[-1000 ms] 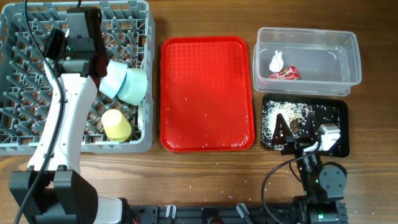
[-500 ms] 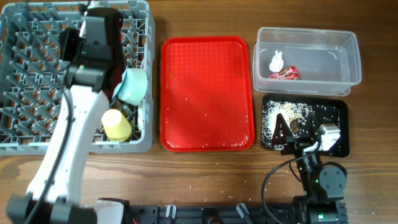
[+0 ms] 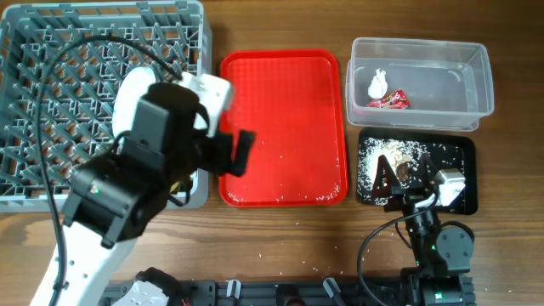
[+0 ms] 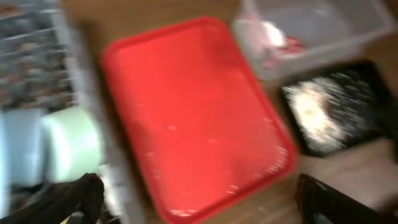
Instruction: Sort waste into correct bins and load items into the dishwasher rack
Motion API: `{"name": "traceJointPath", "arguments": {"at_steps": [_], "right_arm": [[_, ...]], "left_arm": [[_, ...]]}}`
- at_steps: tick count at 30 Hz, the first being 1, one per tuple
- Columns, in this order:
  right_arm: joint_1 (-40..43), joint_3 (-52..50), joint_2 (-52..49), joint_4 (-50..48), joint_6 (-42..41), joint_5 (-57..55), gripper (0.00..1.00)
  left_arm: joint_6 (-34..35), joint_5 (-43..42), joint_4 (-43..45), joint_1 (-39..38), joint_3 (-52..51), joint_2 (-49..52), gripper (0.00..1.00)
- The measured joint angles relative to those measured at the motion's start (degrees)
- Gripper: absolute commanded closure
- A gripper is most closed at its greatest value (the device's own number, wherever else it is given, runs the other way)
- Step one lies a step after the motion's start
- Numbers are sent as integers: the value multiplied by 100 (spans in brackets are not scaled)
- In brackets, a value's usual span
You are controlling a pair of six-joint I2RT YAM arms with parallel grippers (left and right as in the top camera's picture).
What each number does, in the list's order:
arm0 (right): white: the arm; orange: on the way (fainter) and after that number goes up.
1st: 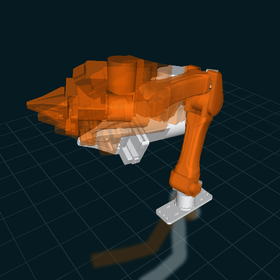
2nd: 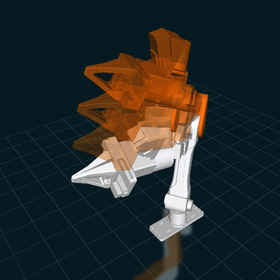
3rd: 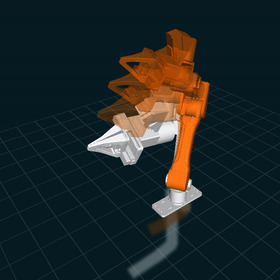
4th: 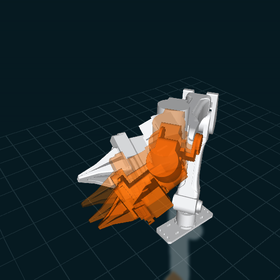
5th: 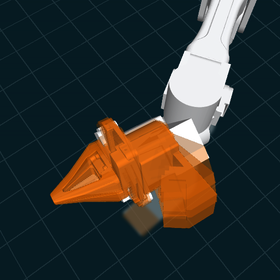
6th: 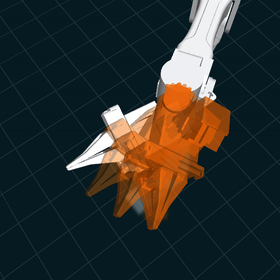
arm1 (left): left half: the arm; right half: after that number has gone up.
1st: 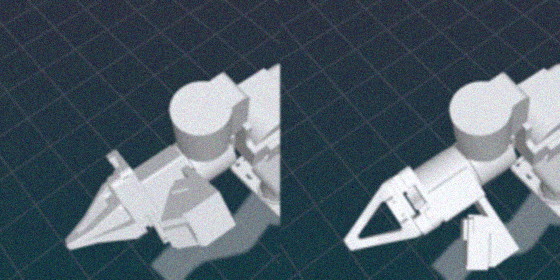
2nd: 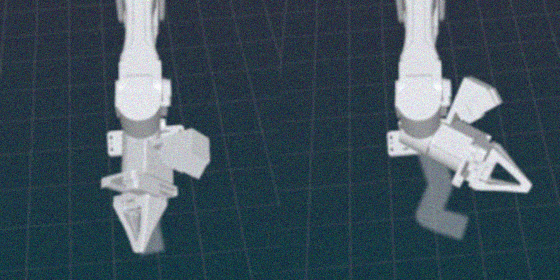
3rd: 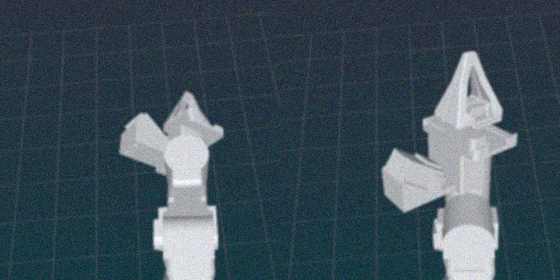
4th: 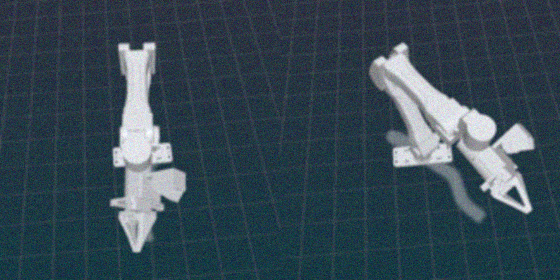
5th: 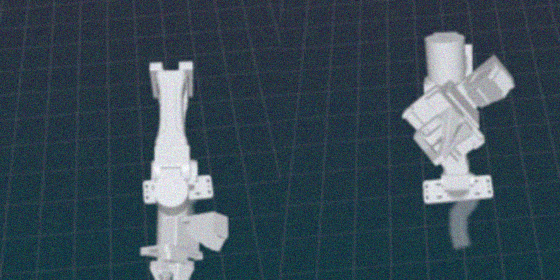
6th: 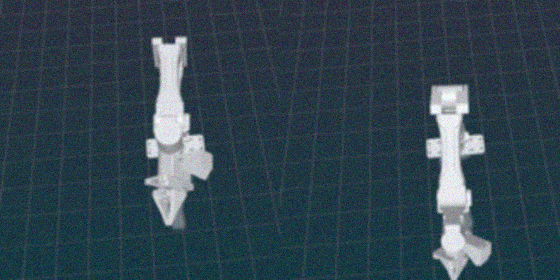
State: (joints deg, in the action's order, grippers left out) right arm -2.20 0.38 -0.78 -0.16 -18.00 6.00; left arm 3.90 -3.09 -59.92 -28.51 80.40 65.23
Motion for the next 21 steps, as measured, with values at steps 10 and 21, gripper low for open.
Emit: {"name": "traceJointPath", "arguments": {"at_steps": [10, 21], "right_arm": [[0, 0, 0, 0, 0, 0, 0], [0, 0, 0, -13, 0, 0, 0]], "left_arm": [[70, -219, -114, -380, 0, 0, 0], [-1045, -1414, 3001, 1419, -2402, -2776, 0]]}}
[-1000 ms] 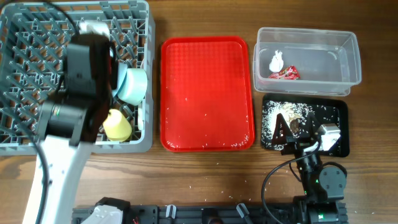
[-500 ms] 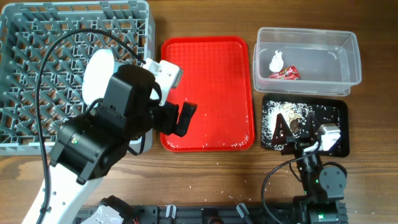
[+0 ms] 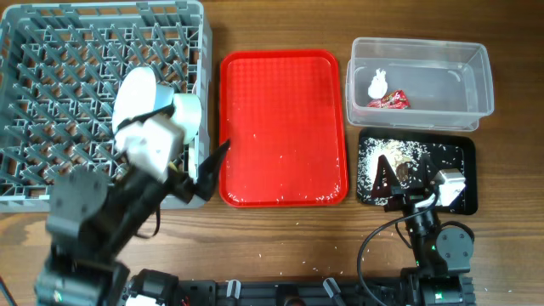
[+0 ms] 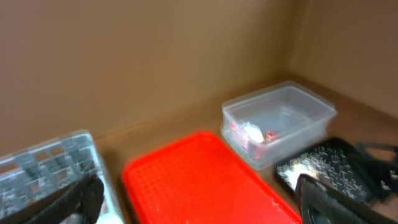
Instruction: Sort waste into correct bins and load items into the dishwasher rack
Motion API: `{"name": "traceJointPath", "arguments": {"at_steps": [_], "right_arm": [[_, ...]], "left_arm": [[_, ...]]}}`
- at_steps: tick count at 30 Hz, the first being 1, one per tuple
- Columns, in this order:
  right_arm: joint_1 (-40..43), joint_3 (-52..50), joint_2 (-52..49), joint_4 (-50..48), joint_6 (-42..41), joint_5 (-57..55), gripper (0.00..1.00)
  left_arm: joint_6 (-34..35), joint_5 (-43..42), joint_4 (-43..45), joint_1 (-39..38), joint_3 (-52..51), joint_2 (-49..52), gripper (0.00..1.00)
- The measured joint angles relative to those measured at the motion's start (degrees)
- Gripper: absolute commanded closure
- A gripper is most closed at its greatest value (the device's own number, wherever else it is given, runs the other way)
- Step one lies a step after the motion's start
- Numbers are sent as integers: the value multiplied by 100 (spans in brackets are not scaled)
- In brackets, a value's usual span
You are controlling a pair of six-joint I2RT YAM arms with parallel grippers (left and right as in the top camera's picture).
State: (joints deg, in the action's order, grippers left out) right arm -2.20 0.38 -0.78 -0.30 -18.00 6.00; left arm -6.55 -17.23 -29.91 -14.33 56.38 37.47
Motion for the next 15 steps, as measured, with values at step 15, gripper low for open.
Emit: {"name": "traceJointPath", "arguments": {"at_steps": [15], "right_arm": [[0, 0, 0, 2, 0, 0, 0]], "left_arm": [[1781, 221, 3252, 1150, -4699, -3659, 0]]}}
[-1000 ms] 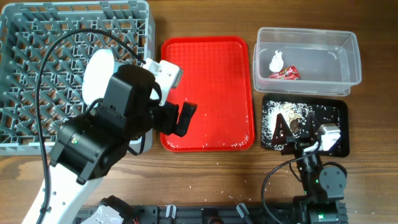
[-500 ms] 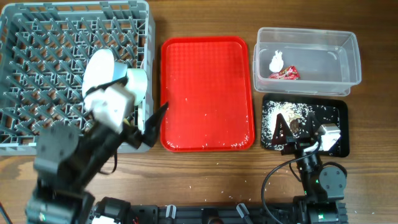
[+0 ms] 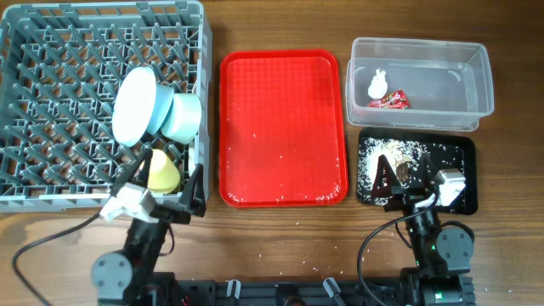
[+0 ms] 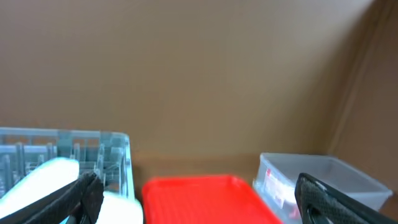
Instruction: Sort waste into correct bins and load items into the dishwasher rack
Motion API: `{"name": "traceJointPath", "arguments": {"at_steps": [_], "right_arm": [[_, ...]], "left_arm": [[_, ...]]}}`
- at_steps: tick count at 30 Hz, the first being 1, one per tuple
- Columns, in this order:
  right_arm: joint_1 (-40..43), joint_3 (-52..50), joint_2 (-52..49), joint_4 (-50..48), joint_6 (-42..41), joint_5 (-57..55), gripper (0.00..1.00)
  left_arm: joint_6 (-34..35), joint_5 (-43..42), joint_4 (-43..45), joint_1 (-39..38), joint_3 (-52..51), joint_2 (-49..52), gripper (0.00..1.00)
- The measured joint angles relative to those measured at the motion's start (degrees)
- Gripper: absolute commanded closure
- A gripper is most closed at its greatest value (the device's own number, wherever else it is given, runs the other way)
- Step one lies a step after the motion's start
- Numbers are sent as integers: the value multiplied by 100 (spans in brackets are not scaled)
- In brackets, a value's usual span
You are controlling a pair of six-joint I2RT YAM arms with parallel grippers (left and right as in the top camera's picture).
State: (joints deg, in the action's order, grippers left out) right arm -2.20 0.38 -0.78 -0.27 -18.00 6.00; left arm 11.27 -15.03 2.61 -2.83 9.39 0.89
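Observation:
The grey dish rack (image 3: 51, 51) at the left holds a white plate (image 3: 132, 102), a mint cup (image 3: 182, 117) and a yellow item (image 3: 163, 172). The red tray (image 3: 283, 85) carries only scattered rice grains. My left gripper (image 3: 163, 194) sits low at the rack's front right corner, open and empty; its wrist view looks level over the red tray (image 4: 199, 193), with its fingers (image 4: 74, 199) wide apart. My right gripper (image 3: 406, 177) rests over the black tray (image 3: 459, 153); its jaws are not clear from above.
A clear bin (image 3: 476, 59) at the back right holds a white crumpled scrap (image 3: 377, 83) and a red wrapper (image 3: 388, 101). The black tray holds spilled rice (image 3: 399, 151). A cable trails on the table by the left arm's base.
My left arm has drawn back from over the rack's front to the table's front edge. The yellow item in the rack now shows. The wrist camera now looks level instead of downward.
The left arm stood over the rack's right side, its open fingers at the red tray's edge. Then it was back over the rack's front corner. Now it sits folded low at the front edge, still open. The right arm stayed still throughout.

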Motion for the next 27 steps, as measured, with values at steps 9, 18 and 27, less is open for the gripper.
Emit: {"name": "traceJointPath", "arguments": {"at_steps": [9, 18, 27], "right_arm": [[0, 0, 0, -2, 2, 0, 0], [0, 0, 0, -2, 0, 2, 0], [0, 0, 0, -2, 0, 0, 0]], "left_arm": [[48, 61, -173, 0, -892, -9, 0], [48, 63, -529, 0, -892, -4, 0], [50, 61, -529, 0, -892, -4, 0]]}}
